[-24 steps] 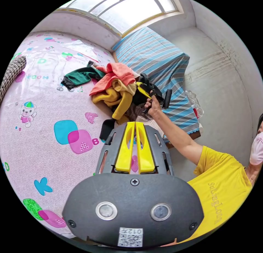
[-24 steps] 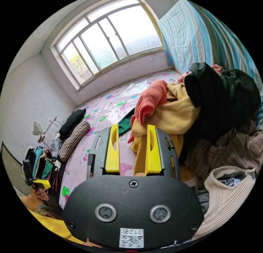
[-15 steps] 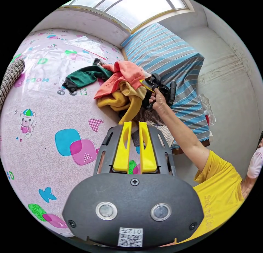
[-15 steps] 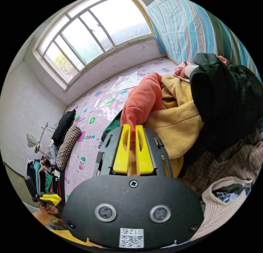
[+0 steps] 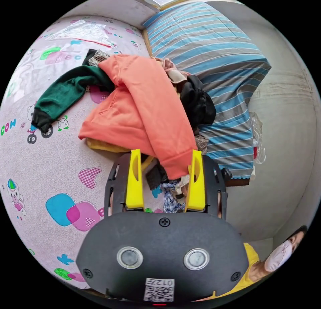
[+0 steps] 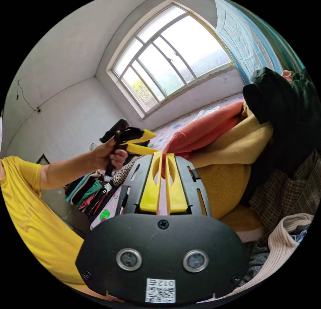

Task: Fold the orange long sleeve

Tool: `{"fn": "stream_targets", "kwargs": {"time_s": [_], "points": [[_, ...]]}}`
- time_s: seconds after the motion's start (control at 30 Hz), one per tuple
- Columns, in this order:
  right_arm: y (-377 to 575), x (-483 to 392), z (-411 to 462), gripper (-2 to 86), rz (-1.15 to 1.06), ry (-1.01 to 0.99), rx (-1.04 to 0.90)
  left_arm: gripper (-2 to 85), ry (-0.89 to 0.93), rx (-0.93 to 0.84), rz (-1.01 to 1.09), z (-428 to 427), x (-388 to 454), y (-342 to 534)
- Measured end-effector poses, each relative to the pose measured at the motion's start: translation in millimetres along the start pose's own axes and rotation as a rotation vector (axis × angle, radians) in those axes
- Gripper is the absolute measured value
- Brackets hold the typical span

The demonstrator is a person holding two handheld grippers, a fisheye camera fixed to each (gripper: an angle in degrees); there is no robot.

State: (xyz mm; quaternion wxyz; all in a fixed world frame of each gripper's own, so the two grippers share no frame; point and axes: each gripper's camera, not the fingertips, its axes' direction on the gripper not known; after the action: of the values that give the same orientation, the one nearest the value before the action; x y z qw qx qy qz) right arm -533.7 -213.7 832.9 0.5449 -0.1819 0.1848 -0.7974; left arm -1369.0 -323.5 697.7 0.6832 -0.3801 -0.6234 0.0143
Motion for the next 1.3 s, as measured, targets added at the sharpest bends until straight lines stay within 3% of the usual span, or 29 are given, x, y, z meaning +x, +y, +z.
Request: {"fn": "stream_targets", "kwargs": {"time_s": [0.2, 0.3, 0.33, 0.4, 0.43, 0.47, 0.53, 0.57, 0.7, 0.87, 0.97, 1.07, 1.13, 1.2, 1.3], "points": [[1, -49, -32, 1.2, -0.121, -0.007, -0.025, 25.1, -0.17, -0.172, 0.037, 67, 27, -78], [-1, -72, -36, 0.9, -0.173, 0.017, -0.039, 24.8, -0.16, -0.259, 0.04, 92, 31, -98], [-2, -82, -36, 0.7, -0.196, -0.041, -0.036, 23.5, -0.167, -0.33, 0.05, 106, 33, -102], [-4, -110, -31, 0.6, -0.315, -0.45, -0.051, 14.8, -0.23, -0.463, 0.099, 130, 40, -102], [-5, -150, -16, 0.5, -0.394, -0.501, -0.119, 8.4, -0.279, -0.534, 0.143, 141, 47, -96], [1, -192, -6, 0.5, -0.551, -0.322, -0.195, 3.7, -0.363, -0.574, 0.238, 142, 55, -88], [12, -227, 3, 0.5, -0.694, -0.111, -0.269, 2.3, -0.497, -0.569, 0.291, 123, 57, -81], [17, -234, 0, 0.6, -0.718, -0.134, -0.283, 1.9, -0.469, -0.555, 0.334, 101, 56, -79], [30, -214, -28, 1.2, -0.609, -0.06, -0.248, 1.4, -0.38, -0.35, 0.251, 0, 28, -74], [-15, -124, -66, 6.1, -0.207, 0.438, 0.018, 3.2, -0.147, 0.001, 0.105, -88, -21, -57], [-56, -67, -64, 13.7, -0.029, 0.473, -0.023, 8.9, -0.154, 0.011, 0.066, -81, -32, -64], [-76, -20, -44, 15.6, 0.09, 0.467, -0.118, 15.2, -0.175, -0.05, 0.09, -53, -24, -85], [-79, 0, -29, 13.3, 0.128, 0.425, -0.189, 17.8, -0.202, -0.069, 0.112, -35, -15, -100], [-78, 15, -17, 4.9, 0.156, 0.35, -0.273, 20.4, -0.244, -0.087, 0.13, -16, -6, -116], [-70, 4, -24, 3.6, 0.033, 0.266, -0.206, 24.5, -0.335, -0.162, 0.151, 22, 7, -144]]}}
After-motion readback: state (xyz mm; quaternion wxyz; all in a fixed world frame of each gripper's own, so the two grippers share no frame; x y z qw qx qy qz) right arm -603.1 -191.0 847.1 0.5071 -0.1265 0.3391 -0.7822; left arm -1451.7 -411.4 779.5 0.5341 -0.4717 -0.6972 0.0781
